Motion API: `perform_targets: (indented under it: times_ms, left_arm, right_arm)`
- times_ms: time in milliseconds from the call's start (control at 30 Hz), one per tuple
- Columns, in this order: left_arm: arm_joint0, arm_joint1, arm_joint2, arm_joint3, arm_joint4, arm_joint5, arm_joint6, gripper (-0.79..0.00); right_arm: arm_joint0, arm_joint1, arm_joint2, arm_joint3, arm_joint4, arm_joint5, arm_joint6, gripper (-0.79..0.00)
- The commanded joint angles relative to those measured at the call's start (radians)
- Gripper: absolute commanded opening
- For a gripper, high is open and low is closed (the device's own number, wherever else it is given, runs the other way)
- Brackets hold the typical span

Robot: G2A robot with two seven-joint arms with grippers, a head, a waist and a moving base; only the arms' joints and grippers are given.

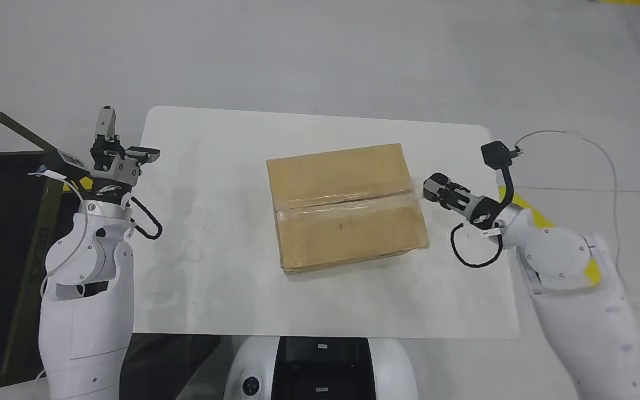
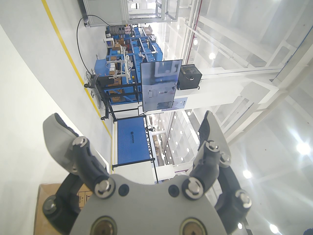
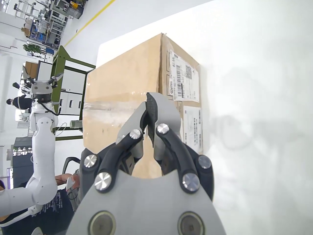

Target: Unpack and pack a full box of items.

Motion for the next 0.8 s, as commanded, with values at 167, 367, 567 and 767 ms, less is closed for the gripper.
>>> perform_targets:
  times_ms: [167, 367, 567, 767]
  left_arm:
    - [0.000, 0.000, 0.000, 0.000, 0.000, 0.000, 0.000, 0.000]
    - [0.000, 0.000, 0.000, 0.000, 0.000, 0.000, 0.000, 0.000]
    - [0.000, 0.000, 0.000, 0.000, 0.000, 0.000, 0.000, 0.000]
    - [0.000, 0.000, 0.000, 0.000, 0.000, 0.000, 0.000, 0.000]
  right_arm:
    - [0.027, -0.003, -0.026, 0.044, -0.026, 0.011, -0.007, -0.785]
    - [0.048, -0.004, -0.036, 0.076, -0.037, 0.019, -0.019, -0.785]
    - [0.065, -0.006, -0.057, 0.082, -0.069, 0.030, -0.014, -0.785]
    - [0.076, -0.007, -0.069, 0.082, -0.091, 0.055, -0.017, -0.785]
